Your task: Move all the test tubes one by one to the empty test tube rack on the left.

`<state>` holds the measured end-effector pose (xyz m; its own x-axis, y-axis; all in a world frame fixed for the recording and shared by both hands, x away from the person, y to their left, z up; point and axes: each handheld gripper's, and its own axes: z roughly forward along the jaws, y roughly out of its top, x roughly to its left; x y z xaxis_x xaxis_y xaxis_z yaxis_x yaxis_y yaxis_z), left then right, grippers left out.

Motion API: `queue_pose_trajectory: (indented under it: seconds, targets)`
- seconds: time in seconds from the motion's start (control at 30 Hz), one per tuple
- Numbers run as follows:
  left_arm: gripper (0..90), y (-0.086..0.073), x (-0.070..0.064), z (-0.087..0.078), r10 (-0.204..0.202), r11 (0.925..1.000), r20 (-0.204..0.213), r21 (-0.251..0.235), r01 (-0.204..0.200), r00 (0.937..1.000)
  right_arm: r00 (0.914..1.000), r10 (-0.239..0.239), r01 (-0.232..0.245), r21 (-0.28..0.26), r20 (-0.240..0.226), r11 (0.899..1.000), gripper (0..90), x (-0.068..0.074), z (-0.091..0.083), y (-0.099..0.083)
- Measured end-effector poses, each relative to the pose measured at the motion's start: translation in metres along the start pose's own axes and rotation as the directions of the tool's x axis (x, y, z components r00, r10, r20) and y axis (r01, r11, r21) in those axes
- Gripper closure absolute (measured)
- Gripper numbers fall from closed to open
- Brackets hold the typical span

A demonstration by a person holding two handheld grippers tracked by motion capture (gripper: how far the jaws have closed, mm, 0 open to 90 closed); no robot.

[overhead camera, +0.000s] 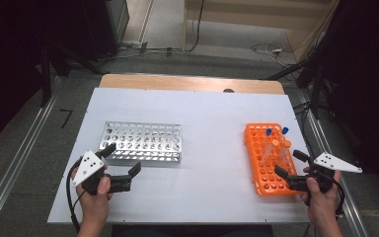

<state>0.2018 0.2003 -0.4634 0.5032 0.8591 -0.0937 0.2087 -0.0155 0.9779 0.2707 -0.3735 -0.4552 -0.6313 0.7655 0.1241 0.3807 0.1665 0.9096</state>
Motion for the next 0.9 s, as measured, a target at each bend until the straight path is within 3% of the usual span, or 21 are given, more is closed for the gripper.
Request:
queue_pose_trajectory:
  seconds: [0.27, 0.37, 0.47, 0.67, 0.83, 0.9]
  targets:
    - [0.0, 0.000, 0.000, 0.000, -0.012, 0.9999, 0.003, -0.007, 0.012, 0.9999, 0.9997, 0.021, -0.021, 0.002, -0.015, 1.000, 3.3, 0.003, -0.004, 0.001]
    - [0.0, 0.001, -0.001, 0.001, -0.011, 0.9999, 0.008, -0.005, 0.011, 0.9999, 0.9984, 0.057, -0.057, 0.026, -0.001, 0.998, 16.4, 0.002, -0.008, -0.002]
    - [0.0, 0.001, -0.002, 0.002, -0.009, 1.0000, 0.011, -0.003, 0.009, 0.9999, 0.9965, 0.082, -0.081, 0.042, -0.016, 0.996, 26.9, -0.001, -0.009, -0.007]
    - [0.0, 0.001, -0.003, 0.005, -0.007, 1.0000, 0.020, 0.002, 0.007, 0.9998, 0.9964, 0.074, -0.070, 0.087, -0.041, 0.994, 42.9, -0.001, -0.006, -0.013]
    - [0.0, 0.000, -0.004, 0.007, -0.001, 0.9999, 0.021, 0.011, 0.001, 0.9998, 0.9977, 0.068, -0.067, 0.135, -0.001, 0.989, 53.0, -0.004, 0.000, -0.018]
    - [0.0, 0.000, -0.005, 0.007, -0.001, 0.9999, 0.022, 0.012, 0.001, 0.9997, 0.9980, 0.063, -0.062, 0.138, -0.004, 0.989, 57.6, -0.005, 0.002, -0.020]
